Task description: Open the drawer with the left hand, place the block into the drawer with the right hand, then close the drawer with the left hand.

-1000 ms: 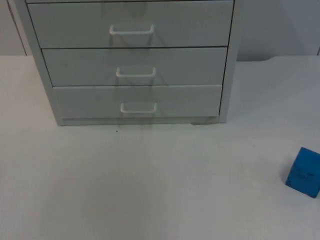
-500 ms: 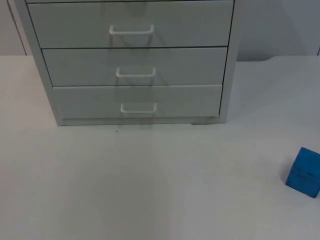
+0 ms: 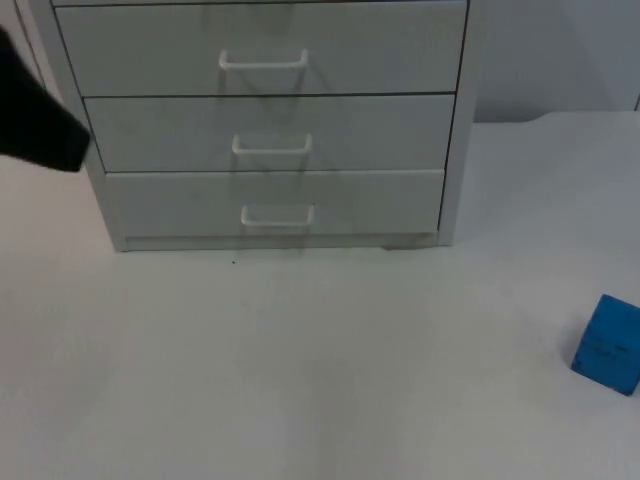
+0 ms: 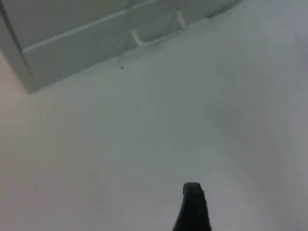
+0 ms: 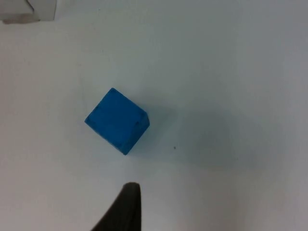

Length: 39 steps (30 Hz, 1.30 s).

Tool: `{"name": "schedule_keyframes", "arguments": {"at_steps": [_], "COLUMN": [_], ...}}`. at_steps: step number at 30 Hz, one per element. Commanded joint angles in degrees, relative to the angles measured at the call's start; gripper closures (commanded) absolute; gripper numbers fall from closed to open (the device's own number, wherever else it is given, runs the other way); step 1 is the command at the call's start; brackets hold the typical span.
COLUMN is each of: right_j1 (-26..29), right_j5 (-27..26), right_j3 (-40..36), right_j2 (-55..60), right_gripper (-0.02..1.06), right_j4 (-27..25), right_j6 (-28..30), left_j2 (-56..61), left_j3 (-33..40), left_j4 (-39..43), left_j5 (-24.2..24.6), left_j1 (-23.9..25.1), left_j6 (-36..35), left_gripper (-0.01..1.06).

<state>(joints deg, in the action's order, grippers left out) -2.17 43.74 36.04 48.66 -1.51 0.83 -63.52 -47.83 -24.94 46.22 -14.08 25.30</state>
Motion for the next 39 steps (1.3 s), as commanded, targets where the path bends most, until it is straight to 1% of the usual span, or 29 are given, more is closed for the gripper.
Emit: {"name": "schedule_keyframes", "arguments": {"at_steps": [1, 2, 3, 5, 7, 8, 9, 10, 12, 13, 15, 17, 18, 20, 21, 23, 24, 28, 29, 30, 32, 33, 34, 37, 38, 39], "right_j1": [0.24, 0.24, 0.24, 0.24, 0.24, 0.24, 0.24, 0.24, 0.24, 0.24, 0.24, 0.24, 0.24, 0.24, 0.24, 0.24, 0.24, 0.24, 0.24, 0.24, 0.24, 0.24, 0.24, 0.24, 0.24, 0.24], "right_j5": [-0.74, -0.74, -0.74, -0.97, -1.03, -1.03, -1.03, -1.03, -1.03, -1.03, -1.03, -1.03, -1.03, -1.03, -1.03, -1.03, -1.03, -1.03, -1.03, -1.03, -1.17, -1.17, -1.17, -1.54, -1.54, -1.54], "right_j3": [0.44, 0.44, 0.44, 0.44, 0.44, 0.44, 0.44, 0.44, 0.44, 0.44, 0.44, 0.44, 0.44, 0.44, 0.44, 0.44, 0.44, 0.44, 0.44, 0.44, 0.44, 0.44, 0.44, 0.44, 0.44, 0.44], "right_j2": [0.14, 0.14, 0.14, 0.14, 0.14, 0.14, 0.14, 0.14, 0.14, 0.14, 0.14, 0.14, 0.14, 0.14, 0.14, 0.14, 0.14, 0.14, 0.14, 0.14, 0.14, 0.14, 0.14, 0.14, 0.14, 0.14], "right_gripper": [0.0, 0.0, 0.0, 0.0, 0.0, 0.0, 0.0, 0.0, 0.0, 0.0, 0.0, 0.0, 0.0, 0.0, 0.0, 0.0, 0.0, 0.0, 0.0, 0.0, 0.0, 0.0, 0.0, 0.0, 0.0, 0.0], "right_j4": [-0.11, -0.11, -0.11, -0.11, -0.11, -0.11, -0.11, -0.11, -0.11, -0.11, -0.11, -0.11, -0.11, -0.11, -0.11, -0.11, -0.11, -0.11, -0.11, -0.11, -0.11, -0.11, -0.11, -0.11, -0.11, -0.11], "right_j6": [0.27, 0.27, 0.27, 0.27, 0.27, 0.27, 0.27, 0.27, 0.27, 0.27, 0.27, 0.27, 0.27, 0.27, 0.27, 0.27, 0.27, 0.27, 0.27, 0.27, 0.27, 0.27, 0.27, 0.27, 0.27, 0.27], "left_j2": [-3.74, -5.99, -5.99, -10.14, -14.58, -14.58, -16.34, -19.38, -22.85, -22.85, -26.46, -29.79, -29.79, -33.13, -34.33, -36.91, -36.91, -41.81, -41.81, -43.41, -45.73, -45.73, -46.74, -50.19, -50.19, -51.01], "left_j3": [-2.94, -4.11, -4.11, -6.46, -8.06, -8.06, -8.7, -9.22, -9.6, -9.6, -9.6, -9.6, -9.6, -9.6, -9.6, -9.6, -9.6, -9.6, -9.6, -9.6, -9.6, -9.6, -9.6, -9.7, -9.7, -9.7], "left_j4": [2.37, 3.73, 3.73, 6.47, 11.21, 11.21, 13.8, 19.13, 26.91, 26.91, 35.82, 44.66, 44.66, 53.63, 56.29, 61.69, 61.69, 73.64, 73.64, 77.74, 84.6, 84.6, 88.49, 98.99, 98.99, 102.04], "left_j5": [-0.85, -0.94, -0.94, -1.82, -3.36, -3.36, -4.29, -5.84, -6.66, -6.66, -7.24, -8.06, -8.06, -9.12, -9.87, -11.21, -11.21, -15.17, -15.17, -16.96, -18.81, -18.81, -19.57, -20.31, -20.31, -20.43], "left_j1": [-5.04, -7.79, -7.79, -13.24, -17.89, -17.89, -20.2, -22.99, -26.62, -26.62, -29.21, -31.05, -31.05, -31.58, -31.58, -31.58, -31.58, -31.58, -31.58, -31.58, -31.19, -31.19, -30.69, -29.04, -29.04, -28.34], "left_j6": [0.32, -0.14, -0.14, -0.27, -0.27, -0.27, -0.72, -1.19, -2.0, -2.0, -3.75, -7.76, -7.76, -13.25, -15.18, -17.46, -17.46, -23.38, -23.38, -26.35, -31.75, -31.75, -33.99, -43.98, -43.98, -46.75], "left_gripper": [0.44, 0.44, 0.44, 0.44, 0.44, 0.44, 0.44, 0.44, 0.44, 0.44, 0.44, 0.44, 0.44, 0.44, 0.44, 0.44, 0.44, 0.44, 0.44, 0.44, 0.44, 0.44, 0.44, 0.44, 0.44, 0.44]}}
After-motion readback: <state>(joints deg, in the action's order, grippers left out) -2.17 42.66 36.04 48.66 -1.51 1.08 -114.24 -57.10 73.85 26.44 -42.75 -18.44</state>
